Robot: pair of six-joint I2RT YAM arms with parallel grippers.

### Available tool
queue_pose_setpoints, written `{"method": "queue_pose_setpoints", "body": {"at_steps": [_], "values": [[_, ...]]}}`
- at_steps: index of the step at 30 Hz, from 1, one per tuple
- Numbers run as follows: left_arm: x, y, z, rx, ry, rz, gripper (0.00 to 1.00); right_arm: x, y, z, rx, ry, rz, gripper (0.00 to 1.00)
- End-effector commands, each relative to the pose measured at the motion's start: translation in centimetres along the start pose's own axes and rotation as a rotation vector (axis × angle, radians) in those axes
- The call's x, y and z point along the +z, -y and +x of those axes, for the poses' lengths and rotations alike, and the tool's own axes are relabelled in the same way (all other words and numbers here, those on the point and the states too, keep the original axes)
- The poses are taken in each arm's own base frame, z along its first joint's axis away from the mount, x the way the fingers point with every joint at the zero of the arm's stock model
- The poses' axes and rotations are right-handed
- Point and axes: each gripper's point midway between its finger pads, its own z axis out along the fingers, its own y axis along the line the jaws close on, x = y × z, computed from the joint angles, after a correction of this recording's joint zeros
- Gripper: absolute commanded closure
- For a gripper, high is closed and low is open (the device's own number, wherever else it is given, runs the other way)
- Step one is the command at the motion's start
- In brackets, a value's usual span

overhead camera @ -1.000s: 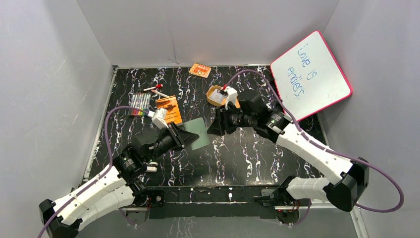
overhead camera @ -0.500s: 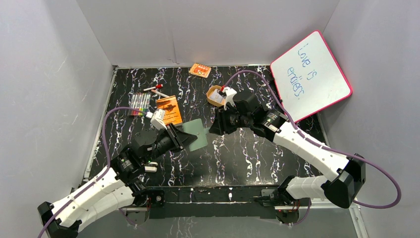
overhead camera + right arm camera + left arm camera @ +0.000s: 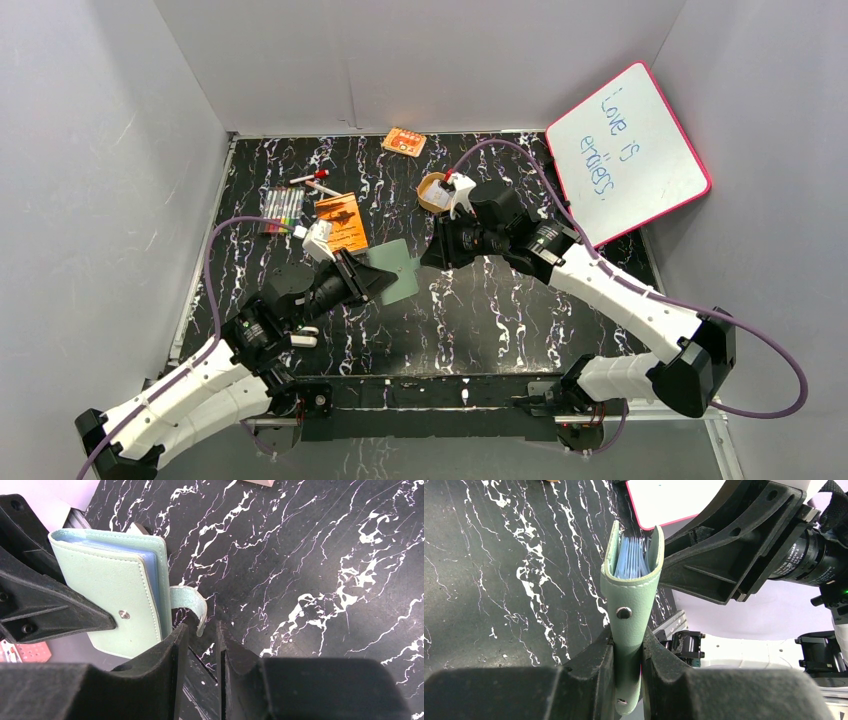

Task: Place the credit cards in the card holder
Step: Close the card holder.

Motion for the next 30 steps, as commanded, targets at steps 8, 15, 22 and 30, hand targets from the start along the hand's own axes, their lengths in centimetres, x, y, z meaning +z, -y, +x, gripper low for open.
{"method": "queue_pose_setpoints", "body": {"at_steps": [8, 15, 22, 30], "values": [[-0.74, 2.11, -1.42, 0.0, 0.045, 0.07, 1.0, -0.23, -1.86, -2.57, -0.013, 0.071, -0.06, 0.71], [-0.79, 2.05, -1.4, -0.003, 0.047, 0.071, 1.0, -0.07, -1.71, -2.5, -0.01, 0.067, -0.055, 0.78], [-0.84, 2.08, -1.46, -0.002, 0.05, 0.072, 1.0, -0.04, -1.55, -2.41, -0.01, 0.066, -0.047, 0.76], [-0.8, 1.78, -1.38, -0.002, 0.05, 0.062, 1.0, -0.36, -1.6, -2.55, -0.005, 0.082, -0.045, 0.69]]}}
